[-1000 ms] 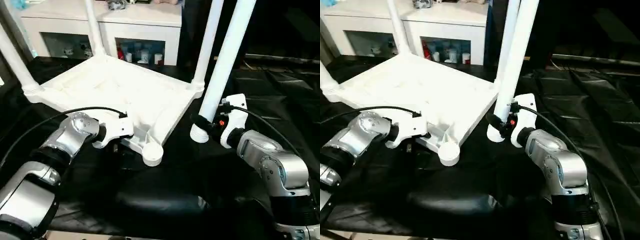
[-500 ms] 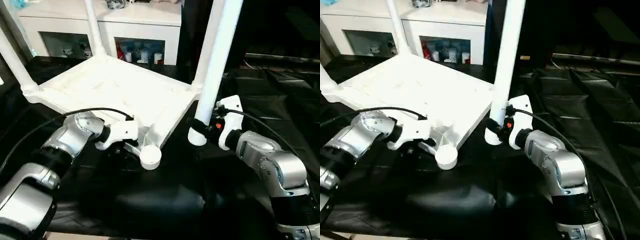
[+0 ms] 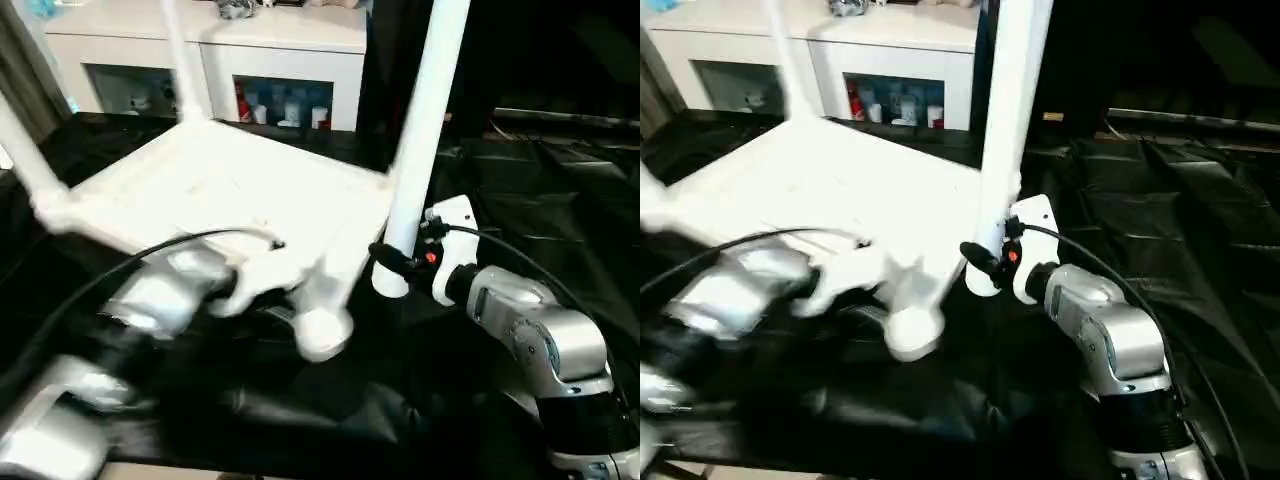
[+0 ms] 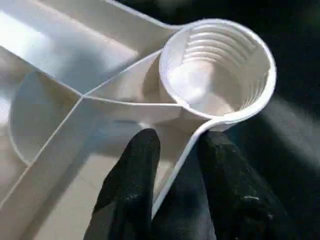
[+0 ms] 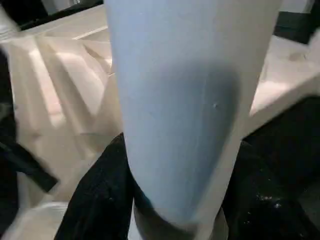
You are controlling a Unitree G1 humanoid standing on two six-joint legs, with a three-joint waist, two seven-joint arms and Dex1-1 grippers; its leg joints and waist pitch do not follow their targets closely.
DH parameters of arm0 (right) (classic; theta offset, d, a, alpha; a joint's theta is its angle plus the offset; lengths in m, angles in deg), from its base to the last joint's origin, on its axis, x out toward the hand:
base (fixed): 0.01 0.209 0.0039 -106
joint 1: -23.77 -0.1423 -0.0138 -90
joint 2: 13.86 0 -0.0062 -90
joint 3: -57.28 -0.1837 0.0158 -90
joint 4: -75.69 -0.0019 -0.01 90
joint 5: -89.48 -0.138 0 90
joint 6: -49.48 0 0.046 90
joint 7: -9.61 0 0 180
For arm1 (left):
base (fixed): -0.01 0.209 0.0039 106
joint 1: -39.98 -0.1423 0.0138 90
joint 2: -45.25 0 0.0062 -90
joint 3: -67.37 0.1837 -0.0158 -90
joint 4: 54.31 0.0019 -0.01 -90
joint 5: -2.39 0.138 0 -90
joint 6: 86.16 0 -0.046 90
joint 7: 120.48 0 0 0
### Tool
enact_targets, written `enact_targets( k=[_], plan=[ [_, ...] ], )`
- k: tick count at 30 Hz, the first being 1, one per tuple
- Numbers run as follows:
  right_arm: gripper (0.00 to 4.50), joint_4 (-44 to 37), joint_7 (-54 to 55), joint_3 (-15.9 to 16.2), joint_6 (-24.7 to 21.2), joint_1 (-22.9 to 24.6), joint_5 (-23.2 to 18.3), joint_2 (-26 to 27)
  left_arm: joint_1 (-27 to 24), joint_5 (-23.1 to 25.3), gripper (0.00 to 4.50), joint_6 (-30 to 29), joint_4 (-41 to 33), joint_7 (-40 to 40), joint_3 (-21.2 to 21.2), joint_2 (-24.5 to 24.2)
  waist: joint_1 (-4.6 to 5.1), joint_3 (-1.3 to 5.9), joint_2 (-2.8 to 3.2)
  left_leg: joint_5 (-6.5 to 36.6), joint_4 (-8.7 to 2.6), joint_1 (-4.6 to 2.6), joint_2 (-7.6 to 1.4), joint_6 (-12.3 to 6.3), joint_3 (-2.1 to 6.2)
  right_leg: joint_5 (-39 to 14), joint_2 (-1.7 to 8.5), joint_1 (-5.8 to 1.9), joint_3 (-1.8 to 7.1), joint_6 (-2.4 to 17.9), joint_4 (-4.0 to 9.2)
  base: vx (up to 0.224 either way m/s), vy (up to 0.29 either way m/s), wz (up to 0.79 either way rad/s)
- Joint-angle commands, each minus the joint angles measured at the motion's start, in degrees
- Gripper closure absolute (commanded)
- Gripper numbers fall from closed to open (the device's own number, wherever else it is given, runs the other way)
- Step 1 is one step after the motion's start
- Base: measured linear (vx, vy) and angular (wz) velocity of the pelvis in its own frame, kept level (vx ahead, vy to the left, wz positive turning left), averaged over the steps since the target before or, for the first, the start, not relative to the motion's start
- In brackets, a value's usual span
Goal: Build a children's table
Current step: Rotate table base
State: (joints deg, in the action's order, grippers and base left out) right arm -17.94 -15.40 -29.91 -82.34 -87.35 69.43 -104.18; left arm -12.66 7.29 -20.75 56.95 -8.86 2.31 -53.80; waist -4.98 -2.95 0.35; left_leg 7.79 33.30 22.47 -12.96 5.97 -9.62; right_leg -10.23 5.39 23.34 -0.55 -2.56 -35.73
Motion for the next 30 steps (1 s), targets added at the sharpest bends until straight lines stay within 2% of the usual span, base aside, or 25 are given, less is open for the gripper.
enact_targets(
  k=[1, 3, 5, 7, 11, 14, 15, 16, 18, 19, 20, 23, 24, 26, 28, 30],
  plan=[
    [2.59, 0.25, 0.36, -0.64, 1.19, 0.23, 0.65, -0.11, -1.46, 0.24, 3.34, -6.48, -0.87, 5.19, -1.71, 0.90, 0.23, 3.94, 0.26, 19.39, -3.90, -1.23, 1.27, 3.46, -0.75, -15.62, 0.56, -2.15, 0.25, 10.38, 4.57, 0.000, 0.000, 0.00],
    [2.59, 0.15, 0.41, -0.74, 1.06, 0.30, 0.74, -0.17, -1.79, 0.69, 3.45, -8.95, -1.47, 7.01, -1.83, 2.25, 0.68, 3.85, 0.17, 18.80, -4.04, -0.88, 1.46, 3.39, -0.65, -16.12, 0.46, -2.43, 0.09, 9.65, 4.73, 0.000, 0.000, 0.00],
    [2.59, 0.12, 0.44, -0.78, 1.00, 0.32, 0.82, -0.24, -1.98, 0.97, 3.55, -9.77, -1.86, 7.73, -1.56, 2.87, 0.95, 3.98, 0.18, 18.81, -3.85, -1.18, 1.54, 3.02, -0.74, -16.92, 0.41, -2.21, 0.13, 9.42, 5.00, 0.000, 0.000, 0.00],
    [2.59, -0.15, 0.57, -0.81, 0.82, 0.51, 0.88, -0.43, -2.57, 2.03, 3.64, -10.96, -3.21, 9.18, -0.96, 3.88, 1.39, 4.00, 0.18, 17.83, -3.86, -1.04, 1.51, 2.67, -0.72, -15.36, 0.27, -2.36, 0.15, 9.87, 4.91, 0.000, 0.000, 0.00],
    [2.59, -0.55, 1.20, -1.42, -0.44, 0.59, 0.54, -0.50, -3.18, 2.44, 3.90, -12.36, -4.85, 11.74, -0.65, 5.26, 1.59, 3.99, 0.36, 18.24, -3.84, -1.25, 1.42, 2.21, -0.74, -15.00, 0.14, -2.19, 0.10, 10.33, 5.06, 0.000, 0.000, 0.00],
    [2.59, -0.64, 1.40, -1.60, -0.79, 0.61, 0.60, -0.53, -3.66, 2.07, 4.06, -12.10, -5.96, 13.03, -0.75, 5.86, 1.65, 4.07, 0.38, 18.16, -3.92, -1.13, 1.44, 2.14, -0.68, -14.44, 0.12, -2.32, 0.02, 10.31, 5.05, 0.000, 0.000, 0.00],
    [2.59, -0.64, 1.40, -1.60, -0.79, 0.61, 0.60, -0.53, -3.66, 2.07, 4.13, -12.10, -5.96, 13.03, -0.75, 5.86, 1.66, 4.12, 0.16, 17.94, -3.88, -1.16, 1.40, 2.03, -0.72, -13.95, 0.10, -2.32, 0.02, 10.35, 5.05, 0.000, 0.000, 0.00],
    [2.59, -0.92, 1.35, -1.94, -0.85, 0.67, 0.43, -0.53, -4.25, 1.81, 4.13, -8.76, -6.50, 14.86, -1.42, 6.69, 1.68, 4.07, 0.38, 17.53, -3.90, -1.06, 1.40, 1.80, -0.68, -12.90, 0.10, -2.35, 0.00, 10.62, 5.06, 0.000, 0.000, 0.00],
    [2.59, -1.11, 1.37, -2.19, -0.58, 0.68, 0.33, -0.60, -4.65, 1.23, 4.14, -4.13, -6.18, 15.51, -2.50, 7.50, 1.66, 4.23, 0.39, 16.94, -3.77, -1.13, 1.36, 1.60, -0.75, -11.41, 0.10, -2.41, 0.05, 10.87, 4.94, 0.000, 0.000, 0.00],
    [2.59, -1.07, 1.39, -2.26, -0.24, 0.68, 0.36, -0.76, -4.69, 0.78, 3.70, -1.37, -5.57, 15.60, -3.02, 7.78, 1.62, 4.25, 0.40, 16.53, -3.75, -1.05, 1.39, 1.40, -0.77, -10.62, 0.09, -2.47, 0.04, 11.01, 4.99, 0.000, 0.000, 0.00],
    [2.59, -0.93, 1.34, -2.30, -0.05, 0.67, 0.38, -0.88, -4.50, 0.61, 3.62, 0.46, -4.52, 15.38, -3.20, 7.55, 1.58, 4.34, 0.35, 16.10, -3.72, -1.05, 1.42, 1.32, -0.78, -9.96, 0.10, -2.54, 0.05, 10.98, 4.93, 0.000, 0.000, 0.00],
    [2.59, -0.85, 1.24, -2.33, -0.08, 0.64, 0.33, -0.98, -4.72, 0.16, 3.61, 2.61, -4.26, 13.03, -2.66, 6.26, 1.53, 4.33, 0.46, 16.06, -3.74, -1.21, 1.39, 1.32, -0.82, -9.37, 0.06, -2.42, 0.06, 11.13, 4.83, 0.000, 0.000, 0.00],
    [2.59, -0.93, 1.07, -2.25, -0.24, 0.71, 0.25, -1.02, -4.89, -0.03, 3.46, 3.77, -4.12, 12.35, -2.56, 5.68, 1.51, 4.26, 0.26, 16.41, -3.77, -1.29, 1.35, 1.30, -0.89, -9.84, 0.05, -2.33, 0.08, 11.14, 4.91, 0.000, 0.000, 0.00],
    [2.59, -1.41, 0.55, -1.70, -0.50, 1.01, 0.21, -1.15, -4.47, 0.76, 3.22, 4.54, -2.46, 12.30, -2.35, 4.19, 1.46, 4.16, 0.44, 16.96, -3.84, -1.40, 1.32, 1.45, -0.94, -10.93, 0.04, -2.20, 0.13, 10.83, 4.95, 0.000, 0.000, 0.00],
    [2.59, -1.81, 0.16, -1.52, -0.67, 1.13, 0.10, -1.22, -4.17, 0.15, 3.20, 5.40, -1.42, 11.80, -3.15, 3.81, 1.34, 4.11, 0.48, 17.69, -3.94, -1.45, 1.33, 1.92, -0.89, -12.47, 0.11, -2.17, 0.13, 10.26, 5.01, 0.000, 0.000, 0.00],
    [2.59, -1.83, -0.17, -1.51, -0.79, 1.09, 0.09, -1.41, -3.70, -0.25, 3.20, 7.25, -0.17, 10.83, -3.57, 3.45, 1.31, 4.07, 0.24, 17.99, -3.98, -1.46, 1.29, 2.06, -0.91, -13.28, 0.17, -2.10, 0.14, 10.15, 5.09, 0.000, 0.000, 0.00]
  ],
)
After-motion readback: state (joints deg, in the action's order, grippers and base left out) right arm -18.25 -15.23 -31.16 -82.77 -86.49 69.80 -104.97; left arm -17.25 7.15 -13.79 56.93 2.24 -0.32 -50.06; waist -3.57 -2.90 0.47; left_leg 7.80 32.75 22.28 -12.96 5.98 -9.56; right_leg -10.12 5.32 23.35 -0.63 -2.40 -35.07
